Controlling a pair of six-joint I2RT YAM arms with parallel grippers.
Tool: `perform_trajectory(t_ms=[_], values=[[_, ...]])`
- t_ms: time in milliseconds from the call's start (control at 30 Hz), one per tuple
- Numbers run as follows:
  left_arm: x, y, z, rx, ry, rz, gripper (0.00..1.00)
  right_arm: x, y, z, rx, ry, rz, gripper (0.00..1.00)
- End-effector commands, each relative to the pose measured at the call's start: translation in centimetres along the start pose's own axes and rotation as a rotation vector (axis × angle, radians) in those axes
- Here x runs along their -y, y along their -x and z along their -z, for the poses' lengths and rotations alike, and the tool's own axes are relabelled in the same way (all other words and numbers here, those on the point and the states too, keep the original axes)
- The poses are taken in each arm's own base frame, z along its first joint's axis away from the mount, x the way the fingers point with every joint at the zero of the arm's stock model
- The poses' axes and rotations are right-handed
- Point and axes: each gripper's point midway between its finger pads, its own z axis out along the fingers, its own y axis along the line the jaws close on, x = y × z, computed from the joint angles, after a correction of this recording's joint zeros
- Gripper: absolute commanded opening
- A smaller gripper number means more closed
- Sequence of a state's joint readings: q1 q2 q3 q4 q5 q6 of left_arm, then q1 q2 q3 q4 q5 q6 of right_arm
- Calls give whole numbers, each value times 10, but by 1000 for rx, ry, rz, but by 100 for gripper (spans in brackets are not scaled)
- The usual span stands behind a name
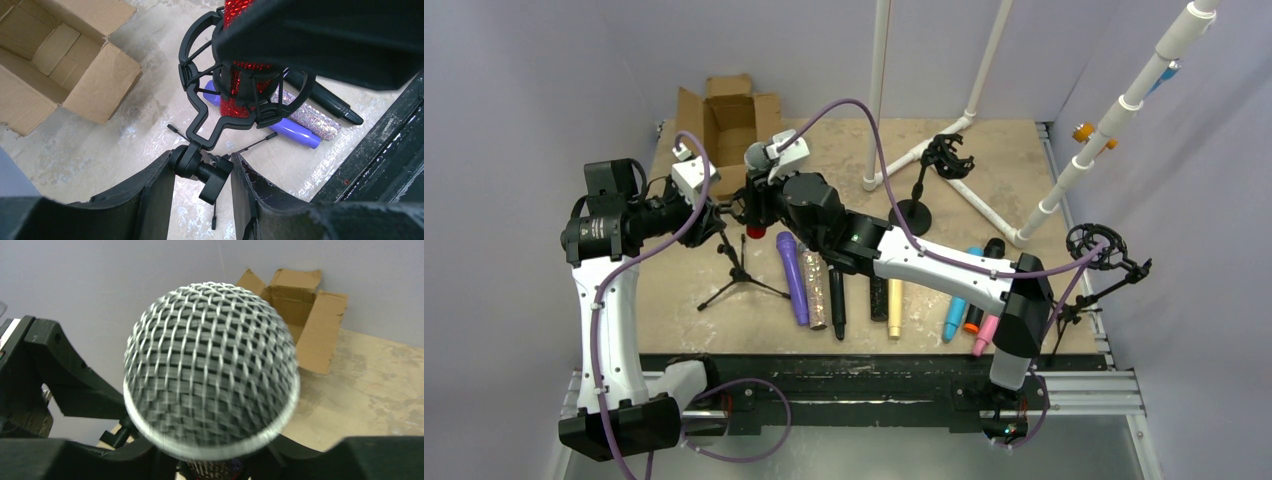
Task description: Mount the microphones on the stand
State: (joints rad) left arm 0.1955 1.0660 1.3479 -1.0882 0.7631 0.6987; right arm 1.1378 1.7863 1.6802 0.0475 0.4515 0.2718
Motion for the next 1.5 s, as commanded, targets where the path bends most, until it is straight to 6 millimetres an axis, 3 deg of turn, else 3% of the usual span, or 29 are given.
perform_trajectory(t_ms=[0, 100, 267, 400, 667, 867, 1067, 1133, 1333, 1467], values=[[10, -28, -8, -94, -53, 81, 0, -16, -14, 10, -75, 73, 31, 62], [10, -28, -7, -95, -52, 80, 0, -18, 13, 21, -37, 90, 39, 82], [11, -27, -7, -92, -53, 81, 0, -16, 63, 42, 31, 105, 46, 97], [10, -27, -7, -91, -48, 82, 0, -13, 96, 59, 86, 106, 37, 98], [10, -26, -9, -89, -49, 85, 0, 6, 123, 60, 185, 15, 32, 86], [10, -27, -9, -92, -48, 85, 0, 2, 115, 40, 149, 20, 57, 75], [9, -26, -11, -86, -47, 89, 0, -6, 91, 30, 96, 64, 52, 45], [7, -26, -11, -84, -42, 87, 0, -7, 83, 28, 78, 69, 48, 41], [-1, -21, -13, -69, -10, 81, 0, -5, 71, 30, 54, 71, 46, 41], [-14, -15, -16, -55, 26, 69, 0, 0, 82, 36, 71, 51, 46, 64]])
